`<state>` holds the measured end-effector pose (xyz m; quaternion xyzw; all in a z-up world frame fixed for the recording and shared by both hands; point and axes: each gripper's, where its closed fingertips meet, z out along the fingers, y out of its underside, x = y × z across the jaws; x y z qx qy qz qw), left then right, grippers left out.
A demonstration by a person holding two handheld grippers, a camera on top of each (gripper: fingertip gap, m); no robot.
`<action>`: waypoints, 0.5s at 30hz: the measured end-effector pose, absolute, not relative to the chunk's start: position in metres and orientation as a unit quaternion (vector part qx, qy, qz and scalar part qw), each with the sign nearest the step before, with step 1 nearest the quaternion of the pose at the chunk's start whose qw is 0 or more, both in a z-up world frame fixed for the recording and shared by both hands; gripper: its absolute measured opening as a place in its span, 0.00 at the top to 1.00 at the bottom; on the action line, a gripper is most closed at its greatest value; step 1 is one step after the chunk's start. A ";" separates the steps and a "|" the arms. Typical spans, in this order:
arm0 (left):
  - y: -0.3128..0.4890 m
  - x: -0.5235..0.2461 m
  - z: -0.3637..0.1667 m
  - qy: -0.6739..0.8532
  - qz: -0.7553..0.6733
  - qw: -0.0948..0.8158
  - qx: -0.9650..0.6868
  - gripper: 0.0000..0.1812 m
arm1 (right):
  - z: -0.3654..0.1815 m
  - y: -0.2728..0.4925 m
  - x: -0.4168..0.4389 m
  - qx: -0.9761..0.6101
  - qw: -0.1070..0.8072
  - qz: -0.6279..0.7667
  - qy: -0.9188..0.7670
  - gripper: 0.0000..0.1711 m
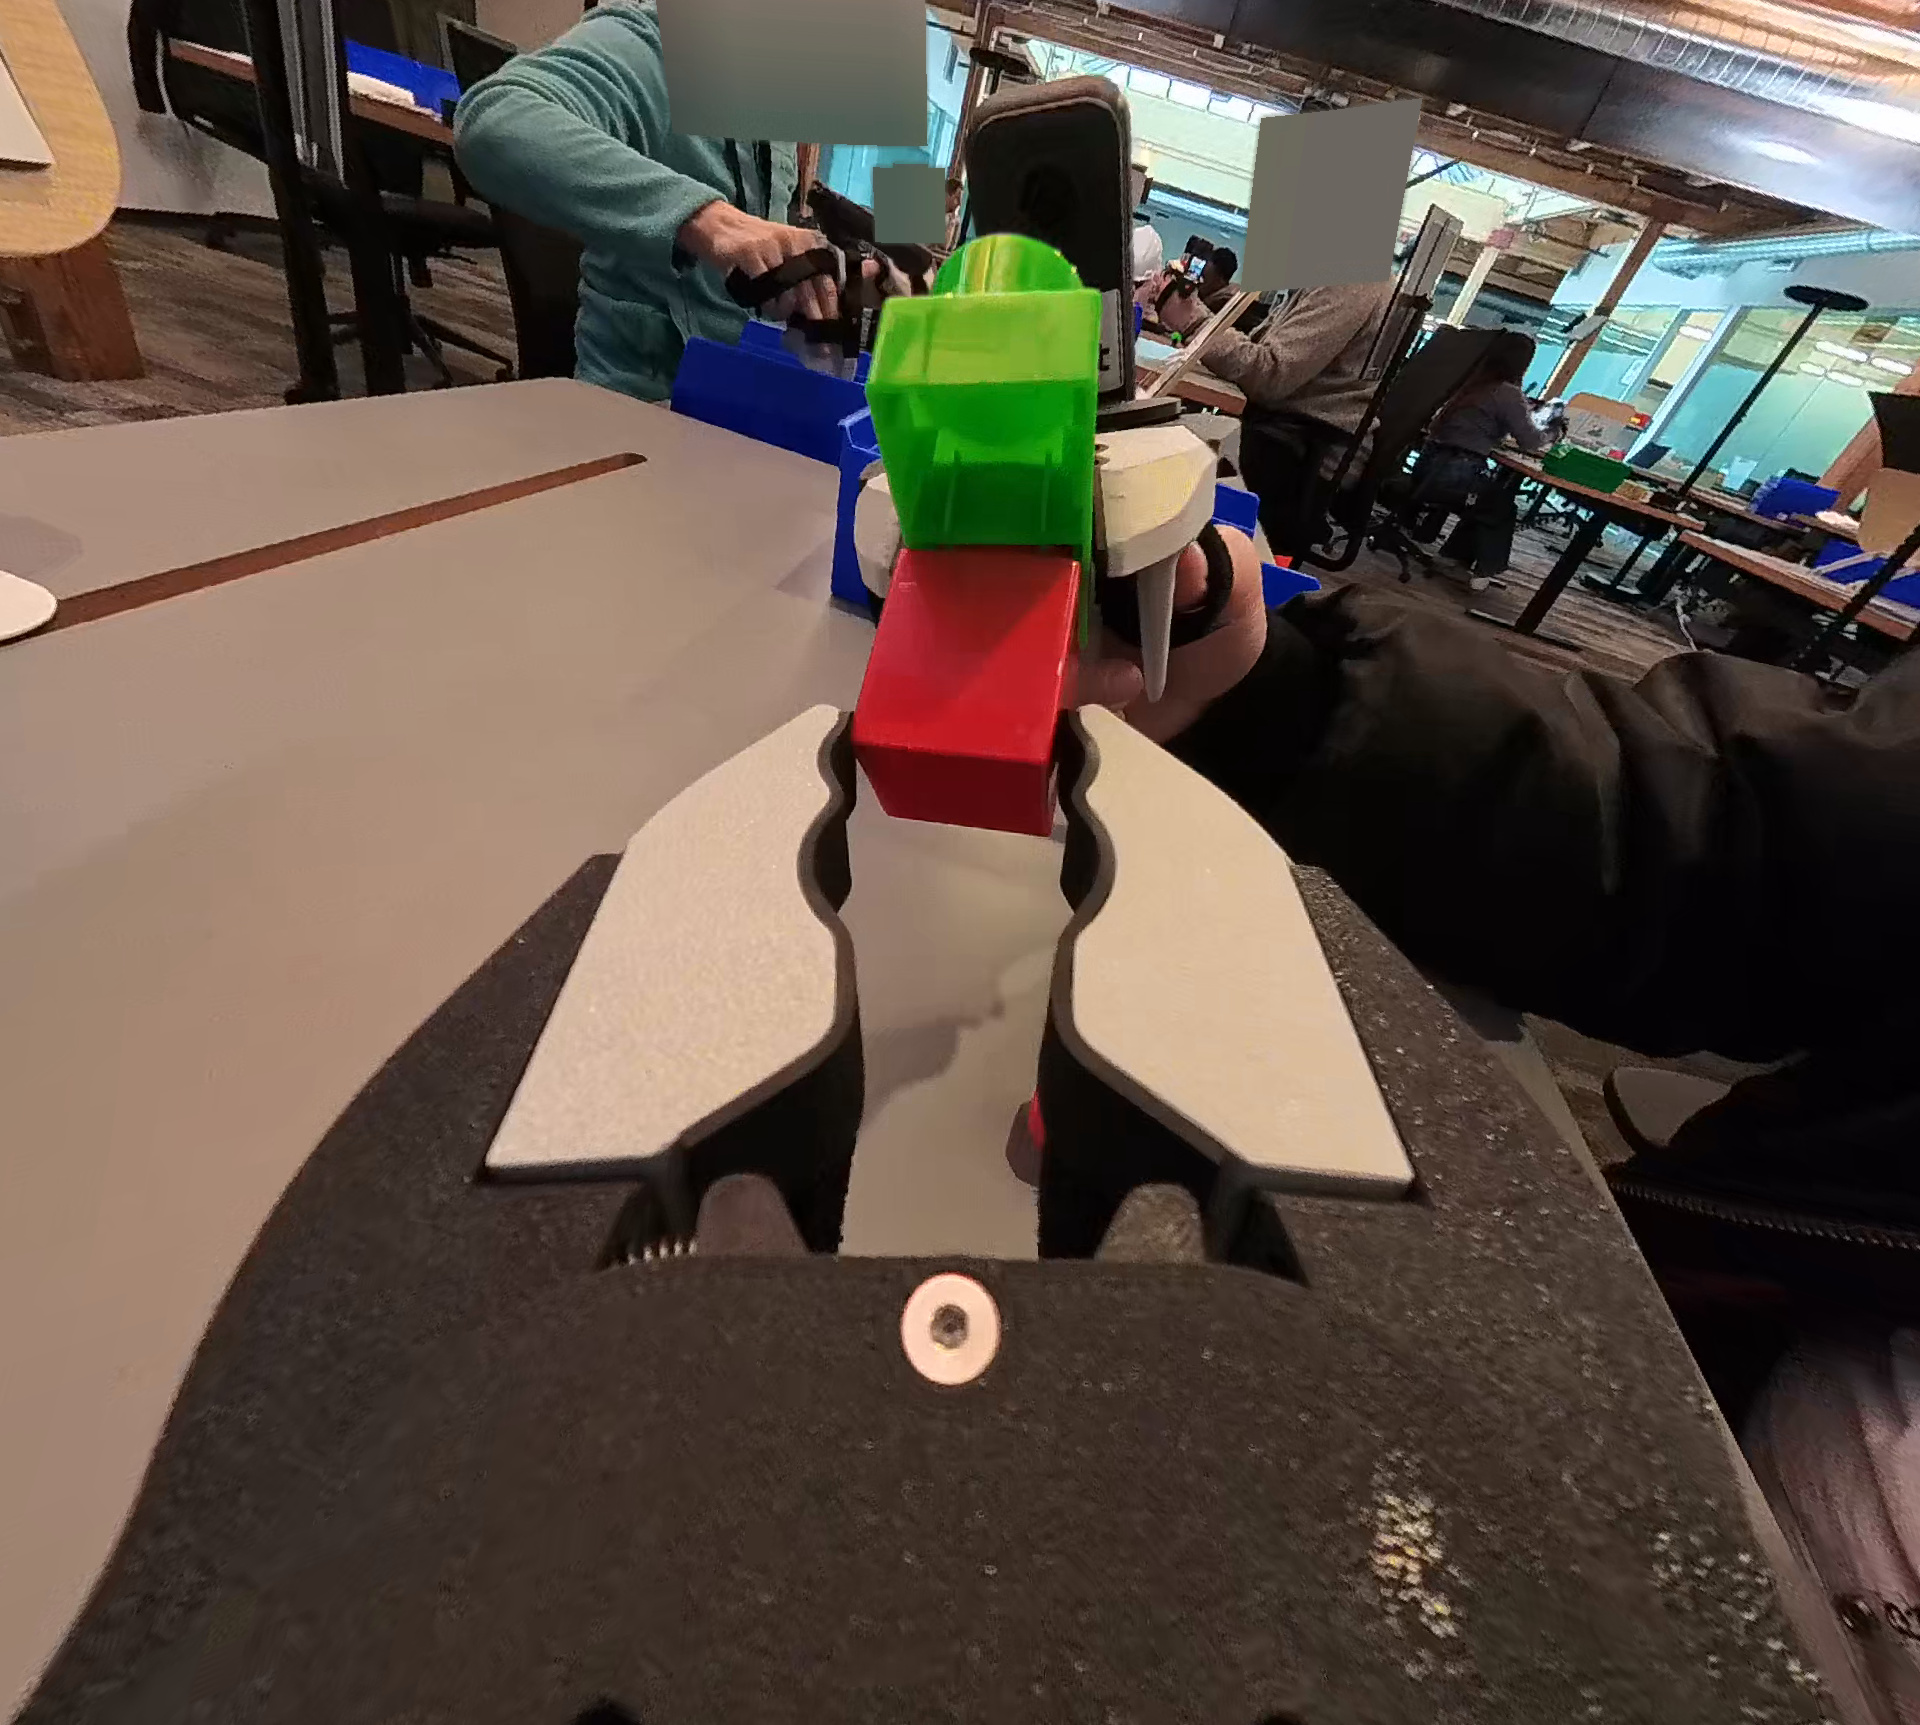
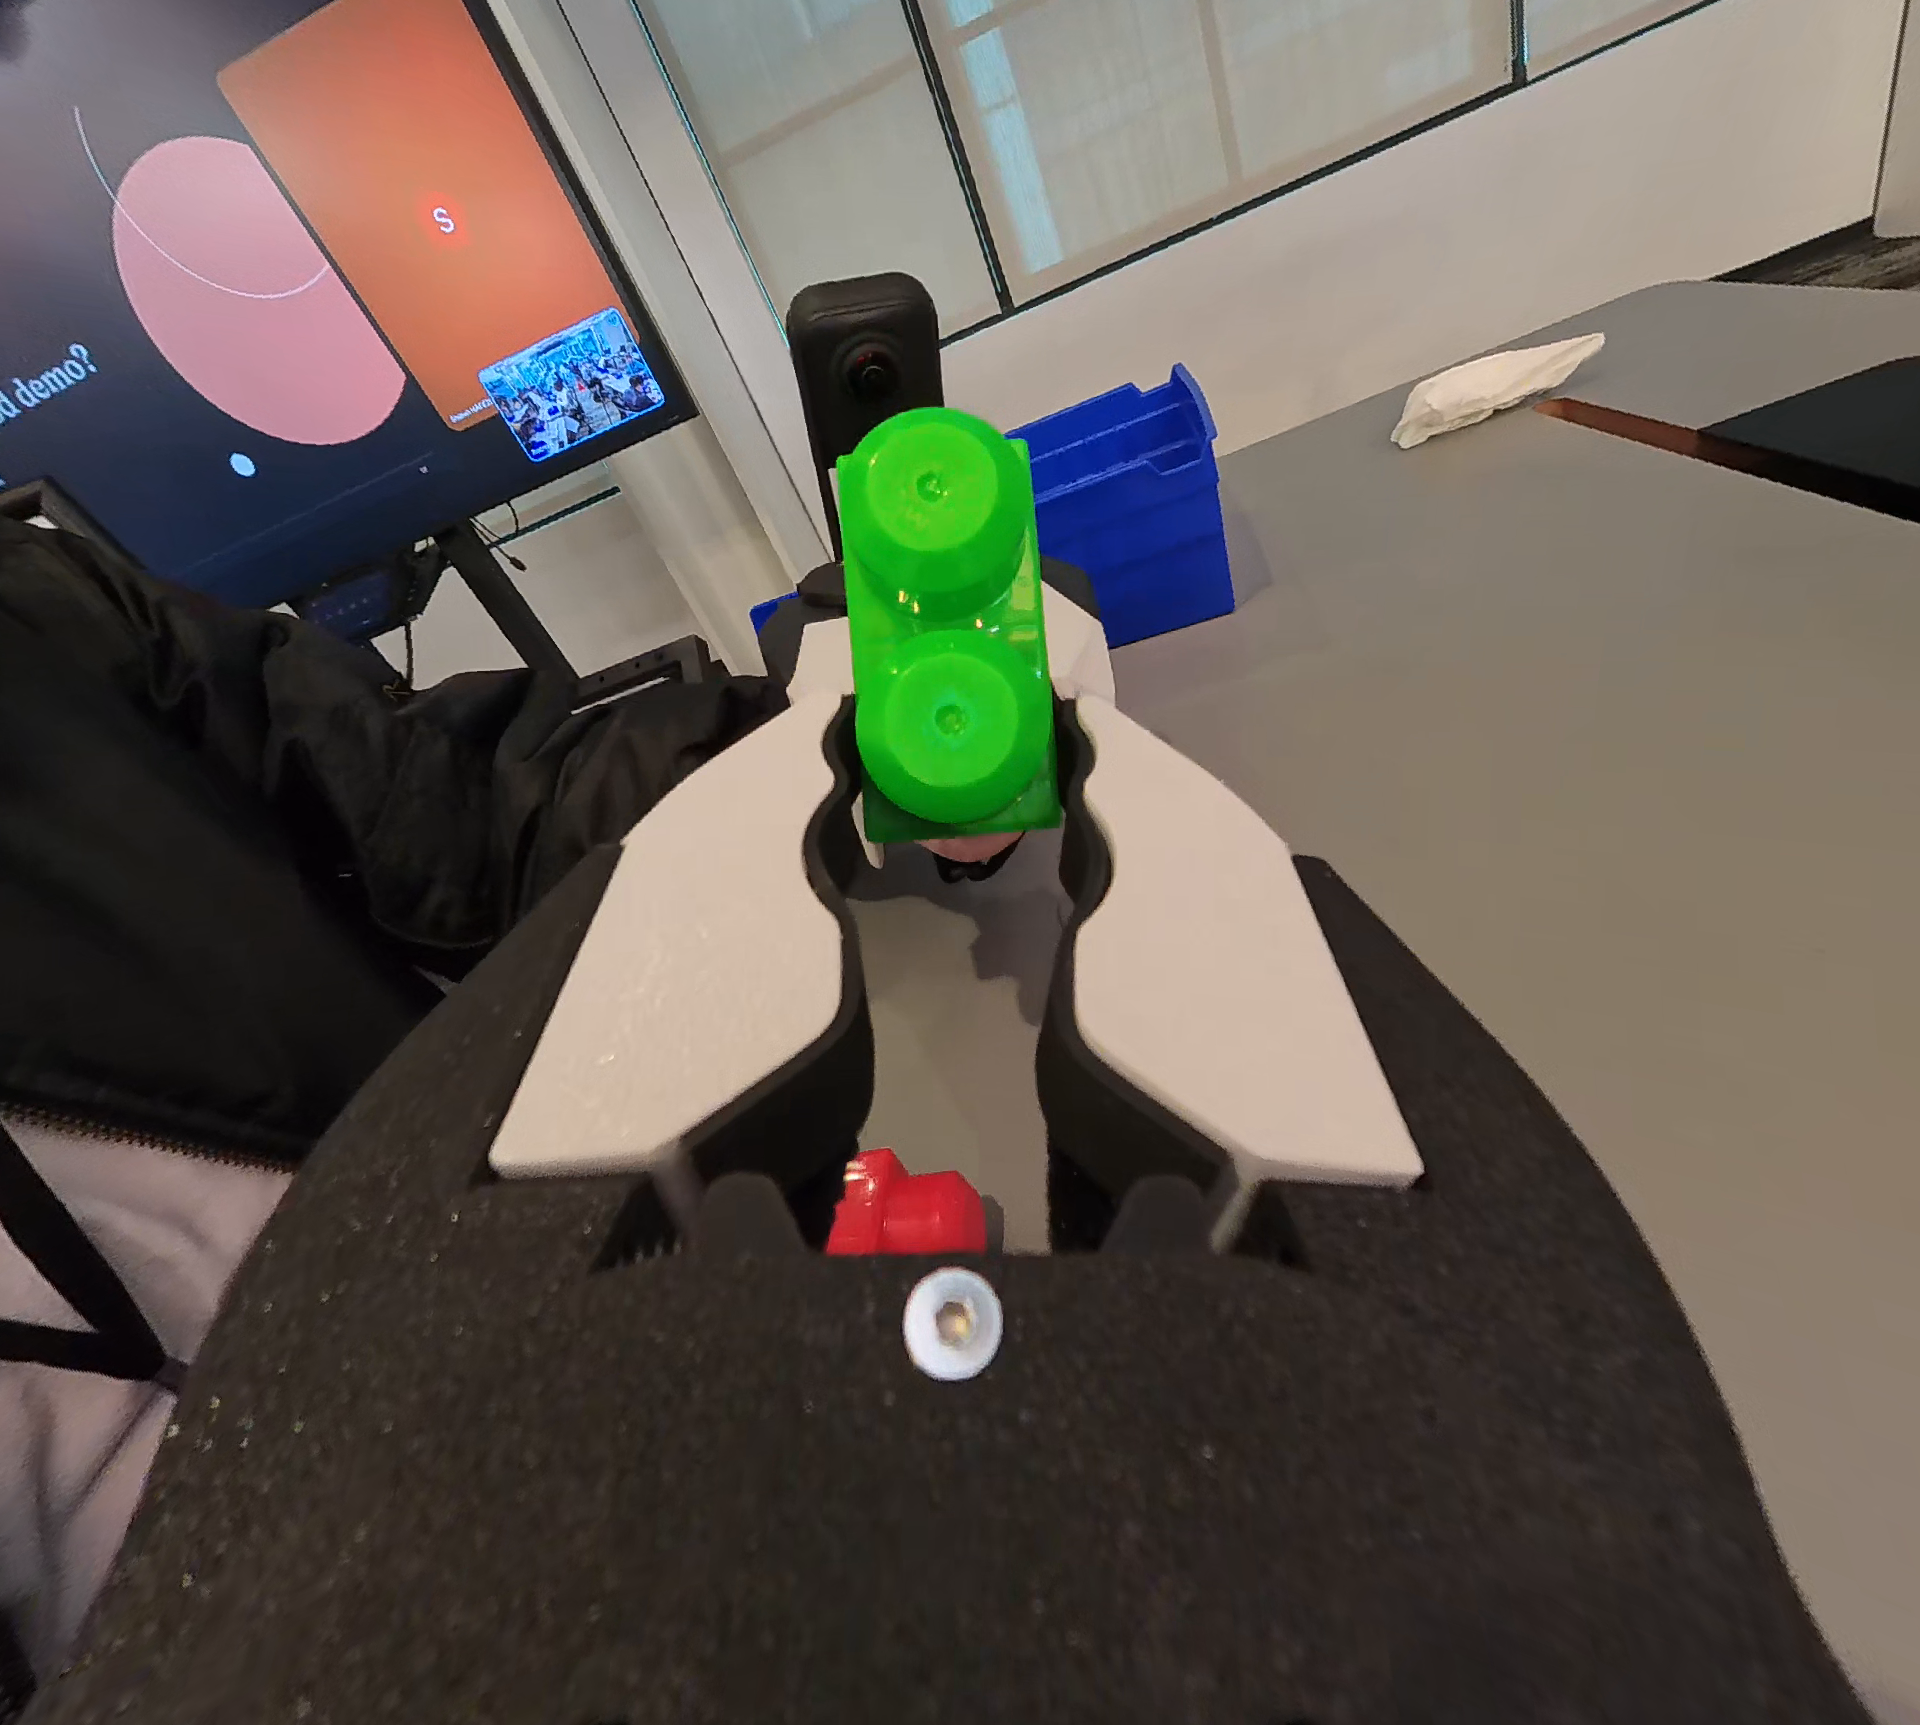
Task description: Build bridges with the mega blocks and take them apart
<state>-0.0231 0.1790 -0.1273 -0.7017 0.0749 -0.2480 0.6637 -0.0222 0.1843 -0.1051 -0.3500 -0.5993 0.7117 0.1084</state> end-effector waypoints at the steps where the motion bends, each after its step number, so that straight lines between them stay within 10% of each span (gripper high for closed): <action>1: 0.179 -0.023 -0.127 0.073 -0.248 0.664 -0.702 0.79 | -0.105 0.185 -0.023 -0.350 0.108 0.713 -0.597 0.79; 15: 0.183 -0.026 -0.136 0.059 -0.247 0.648 -0.718 0.79 | -0.113 0.186 -0.026 -0.359 0.137 0.686 -0.618 0.79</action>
